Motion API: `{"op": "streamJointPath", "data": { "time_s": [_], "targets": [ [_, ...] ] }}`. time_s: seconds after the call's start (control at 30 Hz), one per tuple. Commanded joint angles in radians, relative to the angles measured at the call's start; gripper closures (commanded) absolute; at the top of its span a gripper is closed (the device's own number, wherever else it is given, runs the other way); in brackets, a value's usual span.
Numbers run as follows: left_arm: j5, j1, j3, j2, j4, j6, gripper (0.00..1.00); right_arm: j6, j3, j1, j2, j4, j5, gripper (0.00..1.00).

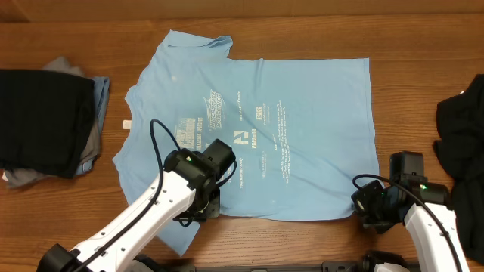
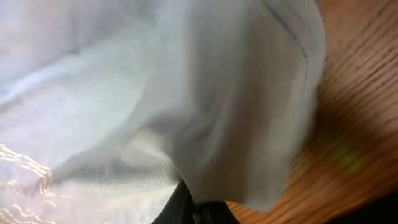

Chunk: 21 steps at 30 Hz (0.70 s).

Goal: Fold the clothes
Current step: 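Lift both hem corners and fold them upward toward the shoulders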

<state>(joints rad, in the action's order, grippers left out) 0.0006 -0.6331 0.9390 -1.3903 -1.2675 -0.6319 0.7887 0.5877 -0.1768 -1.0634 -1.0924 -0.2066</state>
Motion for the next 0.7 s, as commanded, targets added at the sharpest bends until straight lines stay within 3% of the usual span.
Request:
{"op": "streamJointPath", "data": {
  "time_s": [0.0,0.37,0.67],
  "targets": [
    [-0.075,0.026,0.073,0.005,-0.033,0.031,0.96,-0.013,0.039,-0.003,0.0,0.0,0.026,0.96],
    [-0.195,0.123,0.175,0.005,-0.137,0.07,0.96,-0.035,0.102,-0.003,-0.031,-0.044,0.05,0.96],
    [-0.255,0.177,0.214,0.005,-0.129,0.106,0.96,-0.087,0.182,-0.003,-0.218,-0.051,0.057,0.96]
  ]
}}
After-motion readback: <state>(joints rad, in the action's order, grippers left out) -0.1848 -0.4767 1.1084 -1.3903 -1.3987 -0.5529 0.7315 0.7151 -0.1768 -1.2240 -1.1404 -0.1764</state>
